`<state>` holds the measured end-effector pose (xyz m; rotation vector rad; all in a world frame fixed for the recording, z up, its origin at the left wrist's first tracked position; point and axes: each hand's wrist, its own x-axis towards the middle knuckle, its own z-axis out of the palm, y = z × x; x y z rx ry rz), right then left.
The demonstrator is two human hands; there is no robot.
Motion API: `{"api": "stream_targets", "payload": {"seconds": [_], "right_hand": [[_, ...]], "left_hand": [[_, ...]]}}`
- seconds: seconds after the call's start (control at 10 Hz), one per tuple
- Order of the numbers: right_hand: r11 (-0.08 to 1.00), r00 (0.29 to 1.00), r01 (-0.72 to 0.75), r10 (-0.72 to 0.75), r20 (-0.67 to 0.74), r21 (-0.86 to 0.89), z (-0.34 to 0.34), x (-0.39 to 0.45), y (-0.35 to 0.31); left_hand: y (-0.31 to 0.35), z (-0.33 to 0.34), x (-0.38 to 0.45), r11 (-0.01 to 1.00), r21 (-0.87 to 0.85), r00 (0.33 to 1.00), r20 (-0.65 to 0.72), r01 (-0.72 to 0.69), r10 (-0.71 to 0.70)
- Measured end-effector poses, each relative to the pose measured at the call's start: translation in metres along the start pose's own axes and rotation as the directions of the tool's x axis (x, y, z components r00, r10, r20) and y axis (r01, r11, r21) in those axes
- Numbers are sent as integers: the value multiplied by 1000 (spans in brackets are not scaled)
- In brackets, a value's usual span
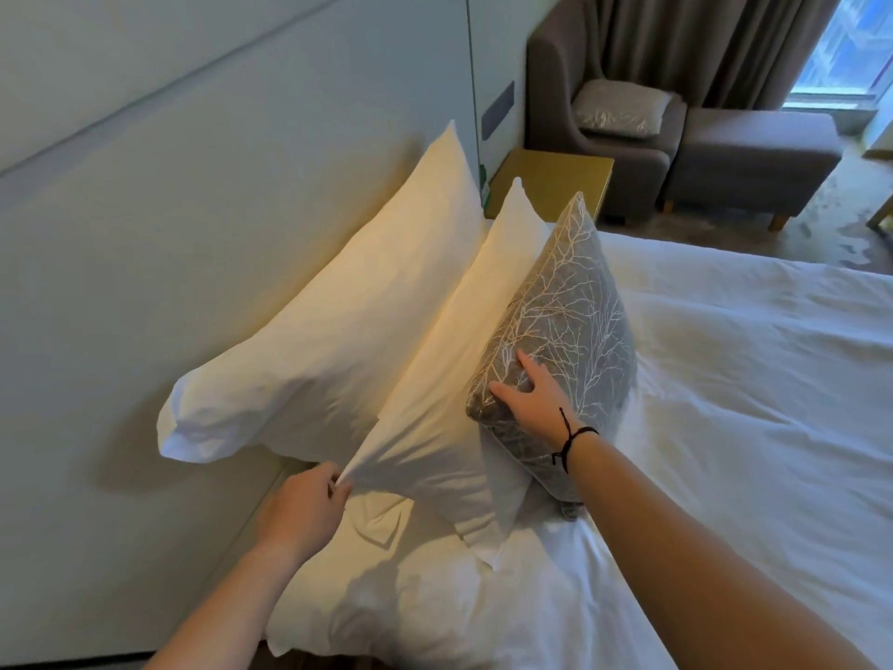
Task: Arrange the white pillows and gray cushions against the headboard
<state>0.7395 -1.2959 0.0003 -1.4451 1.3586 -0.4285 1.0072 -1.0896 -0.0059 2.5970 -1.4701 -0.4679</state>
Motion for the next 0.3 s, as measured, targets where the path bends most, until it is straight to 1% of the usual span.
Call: {"api": "stream_targets", "payload": {"seconds": [0.1,0.2,0.3], "right_hand": [[1000,1000,16,-16,9,2,-14,-11,10],[997,997,23,-17,78,-72,-26,-23,21],[994,993,63,-52,107,-94,-28,-44,34]], "left_hand": [[20,1,-4,991,-134,998,-62,-9,1],[46,11,-11,991,-133,995,-100,-34,21],[65,15,-21,990,-124,992,-110,-72,58]]}}
